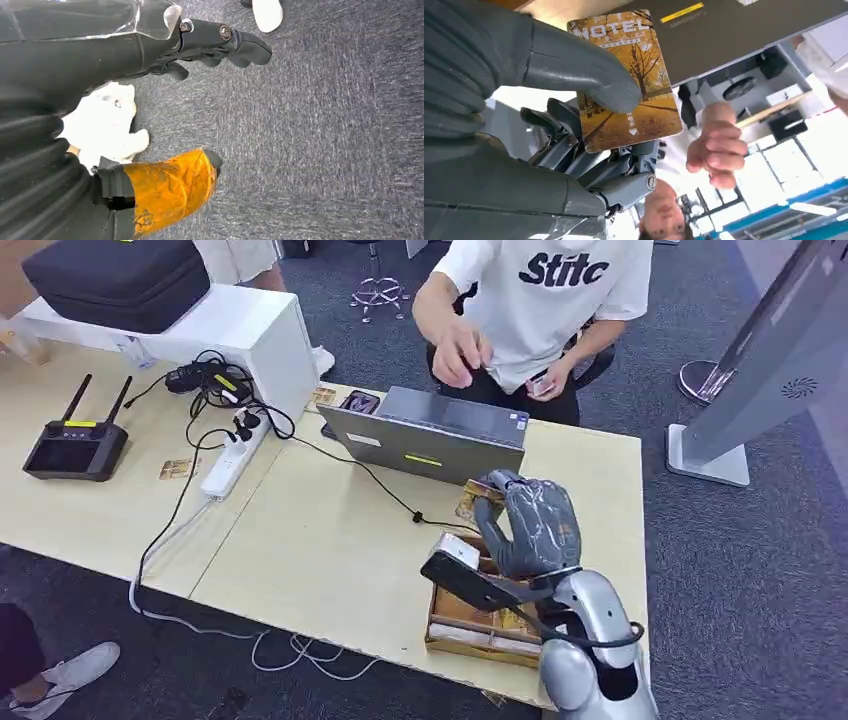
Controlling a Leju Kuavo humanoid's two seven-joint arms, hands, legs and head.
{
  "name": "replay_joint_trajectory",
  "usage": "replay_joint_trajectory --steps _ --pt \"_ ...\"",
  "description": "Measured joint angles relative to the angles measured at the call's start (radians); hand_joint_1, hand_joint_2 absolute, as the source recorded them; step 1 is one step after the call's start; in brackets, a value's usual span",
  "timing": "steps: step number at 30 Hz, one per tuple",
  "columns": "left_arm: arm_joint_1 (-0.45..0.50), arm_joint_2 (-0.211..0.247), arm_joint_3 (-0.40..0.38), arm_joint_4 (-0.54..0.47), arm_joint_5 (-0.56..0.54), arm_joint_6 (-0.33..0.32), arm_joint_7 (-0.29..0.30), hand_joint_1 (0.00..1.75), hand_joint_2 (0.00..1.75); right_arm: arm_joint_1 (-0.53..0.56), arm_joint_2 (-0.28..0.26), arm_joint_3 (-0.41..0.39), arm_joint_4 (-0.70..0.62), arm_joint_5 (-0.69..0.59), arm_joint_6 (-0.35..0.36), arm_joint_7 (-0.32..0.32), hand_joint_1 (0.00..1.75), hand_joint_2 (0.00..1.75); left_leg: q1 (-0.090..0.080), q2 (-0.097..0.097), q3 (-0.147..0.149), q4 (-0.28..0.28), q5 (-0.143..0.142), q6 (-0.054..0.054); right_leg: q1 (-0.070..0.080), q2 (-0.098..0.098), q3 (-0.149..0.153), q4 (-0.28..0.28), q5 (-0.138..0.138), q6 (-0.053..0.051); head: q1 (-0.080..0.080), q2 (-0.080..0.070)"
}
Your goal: Pass the card to the sensor for recognition and then transmit it.
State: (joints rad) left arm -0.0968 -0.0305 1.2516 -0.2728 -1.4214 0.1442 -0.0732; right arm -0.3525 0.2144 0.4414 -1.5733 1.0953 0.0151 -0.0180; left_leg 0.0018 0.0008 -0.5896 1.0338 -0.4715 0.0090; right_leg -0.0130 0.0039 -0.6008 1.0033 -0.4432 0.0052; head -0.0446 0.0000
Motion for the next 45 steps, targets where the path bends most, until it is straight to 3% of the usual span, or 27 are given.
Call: replay_joint_trajectory --steps 8,14,16,17,18,25,28,30,34,40,42,45 --pt "-0.01 0.029 -0.034 0.0 -0.022 -0.03 0.0 0.0 1.75 -0.284 0.086 -0.094 0.264 -0.05 0.047 0.118 1.75 1.75 0.0 0.0 0.0 0.0 0.004 -0.001 0.0 0.0 0.0 0.0 0.003 -0.002 0.0 0.0" --pt "-0.012 0.036 -0.051 0.001 -0.026 -0.033 -0.002 0.0 1.75 -0.378 0.112 -0.146 0.383 -0.163 0.041 0.142 1.75 1.75 0.0 0.0 0.0 0.0 0.004 0.0 0.0 0.0 0.0 0.0 0.003 -0.003 0.0 0.0" --pt "-0.012 0.037 -0.055 0.001 -0.026 -0.033 -0.003 0.0 1.75 -0.386 0.113 -0.151 0.406 -0.177 0.036 0.13 1.64 1.75 0.0 0.0 0.0 0.0 0.004 0.0 0.0 0.0 -0.001 0.0 0.003 -0.003 0.0 0.0" --pt "-0.012 0.038 -0.056 0.001 -0.026 -0.033 -0.003 0.0 1.75 -0.388 0.115 -0.155 0.417 -0.182 0.033 0.126 0.35 1.75 0.0 0.0 -0.001 0.0 0.004 0.0 0.0 0.0 -0.001 0.0 0.003 -0.003 0.0 0.0" --pt "-0.012 0.038 -0.058 0.001 -0.026 -0.032 -0.003 0.0 1.75 -0.39 0.118 -0.163 0.429 -0.183 0.028 0.121 0.0 1.75 0.0 0.0 -0.001 0.0 0.004 0.0 0.0 0.0 -0.002 0.0 0.003 -0.003 0.0 0.0" --pt "-0.012 0.038 -0.064 0.002 -0.026 -0.032 -0.002 0.0 1.75 -0.389 0.12 -0.287 0.435 -0.242 0.019 0.08 0.0 1.75 0.0 0.0 -0.002 0.0 0.004 0.0 0.0 0.0 -0.002 0.0 0.003 -0.003 0.0 0.0" --pt "-0.011 0.038 -0.066 0.002 -0.027 -0.034 0.01 0.0 1.75 -0.373 0.12 -0.36 0.413 -0.326 0.009 0.032 0.0 1.75 0.0 -0.001 -0.002 0.0 0.004 0.0 0.0 0.0 -0.002 0.0 0.003 -0.003 0.0 0.0" --pt "-0.009 0.037 -0.069 0.002 -0.029 -0.037 0.012 0.0 1.75 -0.356 0.114 -0.415 0.385 -0.313 -0.02 0.012 0.0 1.75 0.0 -0.001 -0.002 0.0 0.004 0.0 0.0 -0.001 -0.002 0.0 0.003 -0.002 0.0 0.0" --pt "0.001 0.046 -0.069 0.002 -0.025 -0.053 0.009 0.0 1.75 -0.308 0.067 -0.52 0.311 -0.239 -0.106 0.008 0.0 1.75 0.0 -0.002 -0.002 0.001 0.004 0.0 0.0 -0.002 -0.002 0.0 0.003 -0.002 0.0 0.0" --pt "0.007 0.073 -0.07 0.002 -0.027 -0.06 -0.005 0.0 1.75 -0.262 0.03 -0.64 0.254 -0.204 -0.144 0.009 0.0 1.75 0.0 0.0 -0.002 0.001 0.003 0.0 0.0 0.0 -0.004 -0.001 0.004 -0.002 0.0 0.0" --pt "0.011 0.075 -0.072 0.002 -0.042 -0.06 -0.017 0.0 1.75 -0.244 0.013 -0.687 0.243 -0.215 -0.167 0.009 0.0 1.75 0.0 -0.001 -0.002 0.001 0.003 0.0 0.0 -0.001 -0.003 -0.001 0.003 -0.002 0.0 0.0" --pt "0.024 0.078 -0.075 0.002 -0.058 -0.053 -0.067 0.0 1.75 -0.189 -0.023 -0.791 0.232 -0.296 -0.185 -0.04 0.0 1.75 0.0 -0.004 -0.002 0.0 0.003 0.0 0.001 -0.004 -0.002 -0.001 0.002 -0.002 0.0 0.0"
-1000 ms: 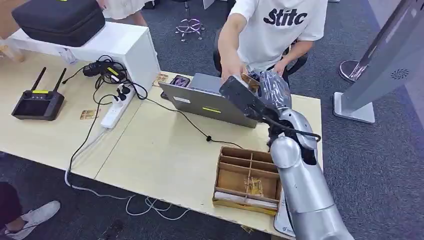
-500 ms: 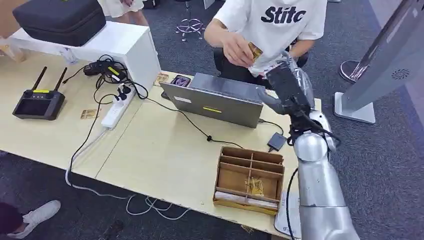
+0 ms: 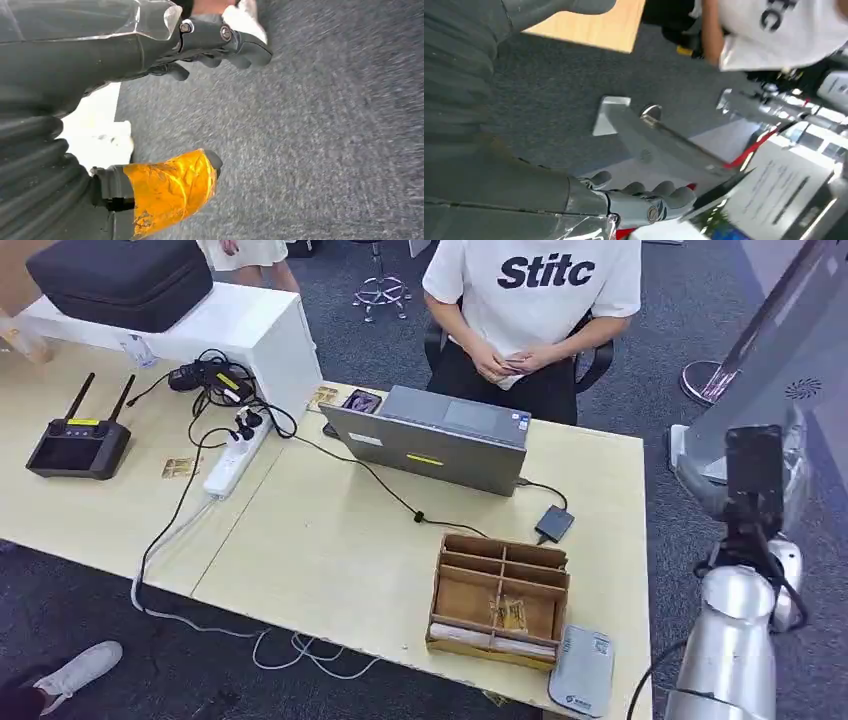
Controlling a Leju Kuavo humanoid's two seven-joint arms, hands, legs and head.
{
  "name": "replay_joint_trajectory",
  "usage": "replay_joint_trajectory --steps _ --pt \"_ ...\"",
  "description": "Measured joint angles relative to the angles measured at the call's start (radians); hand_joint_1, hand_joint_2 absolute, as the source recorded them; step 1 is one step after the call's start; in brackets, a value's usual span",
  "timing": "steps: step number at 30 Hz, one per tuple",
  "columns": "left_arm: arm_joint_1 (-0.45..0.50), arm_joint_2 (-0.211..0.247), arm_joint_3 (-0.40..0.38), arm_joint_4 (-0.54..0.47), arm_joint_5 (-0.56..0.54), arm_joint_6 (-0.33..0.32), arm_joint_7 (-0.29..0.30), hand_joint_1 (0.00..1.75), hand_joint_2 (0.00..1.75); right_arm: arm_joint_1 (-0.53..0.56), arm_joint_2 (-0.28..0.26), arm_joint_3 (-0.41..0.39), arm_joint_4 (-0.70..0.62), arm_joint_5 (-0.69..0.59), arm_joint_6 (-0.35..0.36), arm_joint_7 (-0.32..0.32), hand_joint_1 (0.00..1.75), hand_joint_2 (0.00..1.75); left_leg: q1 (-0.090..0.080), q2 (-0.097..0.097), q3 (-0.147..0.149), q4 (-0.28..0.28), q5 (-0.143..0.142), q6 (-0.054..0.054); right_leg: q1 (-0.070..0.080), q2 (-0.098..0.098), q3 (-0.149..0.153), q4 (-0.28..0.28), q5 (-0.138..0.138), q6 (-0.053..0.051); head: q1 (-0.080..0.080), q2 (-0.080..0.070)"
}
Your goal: Pass the card to the sensor for recognition and then transmit it.
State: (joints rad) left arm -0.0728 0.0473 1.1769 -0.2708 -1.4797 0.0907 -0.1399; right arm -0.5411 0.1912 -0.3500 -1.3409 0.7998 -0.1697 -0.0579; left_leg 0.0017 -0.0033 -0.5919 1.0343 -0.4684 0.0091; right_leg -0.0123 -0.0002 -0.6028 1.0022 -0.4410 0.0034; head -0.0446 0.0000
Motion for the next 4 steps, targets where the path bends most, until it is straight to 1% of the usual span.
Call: replay_joint_trajectory --steps 2,4 --pt "0.01 0.0 -0.005 0.0 -0.01 0.005 -0.025 0.0 1.75 0.05 -0.022 -0.071 -0.002 -0.059 -0.008 -0.046 0.0 1.75 0.0 -0.001 0.0 0.0 0.0 0.0 0.0 -0.001 0.0 -0.001 0.0 0.0 0.0 0.0" --pt "0.023 -0.002 -0.01 0.0 -0.017 0.02 -0.042 0.0 1.75 0.108 -0.044 -0.161 -0.002 -0.139 -0.014 -0.103 0.0 1.75 0.0 -0.001 0.0 0.0 -0.002 0.003 0.0 -0.001 0.001 -0.001 -0.001 0.002 0.0 0.0"
